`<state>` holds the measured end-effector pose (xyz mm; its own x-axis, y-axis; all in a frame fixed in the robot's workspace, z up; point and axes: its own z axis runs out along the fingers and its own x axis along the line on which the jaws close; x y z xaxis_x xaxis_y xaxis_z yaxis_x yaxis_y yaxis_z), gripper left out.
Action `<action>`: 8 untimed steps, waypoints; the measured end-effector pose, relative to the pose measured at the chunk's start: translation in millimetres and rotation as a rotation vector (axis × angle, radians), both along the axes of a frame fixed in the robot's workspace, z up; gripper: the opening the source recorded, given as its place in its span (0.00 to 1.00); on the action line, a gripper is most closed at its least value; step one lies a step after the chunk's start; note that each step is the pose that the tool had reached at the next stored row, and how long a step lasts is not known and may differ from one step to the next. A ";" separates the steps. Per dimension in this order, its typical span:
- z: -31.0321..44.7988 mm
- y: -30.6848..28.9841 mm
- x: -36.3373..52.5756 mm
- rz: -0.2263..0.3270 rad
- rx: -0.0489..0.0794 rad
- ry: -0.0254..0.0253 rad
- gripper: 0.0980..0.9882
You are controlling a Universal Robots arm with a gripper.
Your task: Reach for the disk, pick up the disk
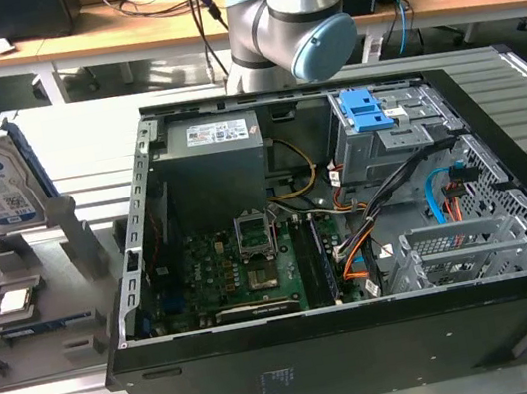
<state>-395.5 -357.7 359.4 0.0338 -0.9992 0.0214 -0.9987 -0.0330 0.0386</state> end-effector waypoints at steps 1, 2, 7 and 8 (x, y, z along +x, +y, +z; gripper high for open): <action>1.4 0.0 0.0 0.000 0.000 0.0001 0.30; 2.3 0.0 0.0 0.000 0.000 -0.0001 0.30; 9.6 0.1 0.0 0.000 -0.002 0.0000 0.30; 11.2 0.1 0.0 0.000 -0.002 0.0000 0.30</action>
<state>-395.5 -357.5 370.5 0.0338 -0.9992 0.0235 -0.9987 -0.0329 0.0387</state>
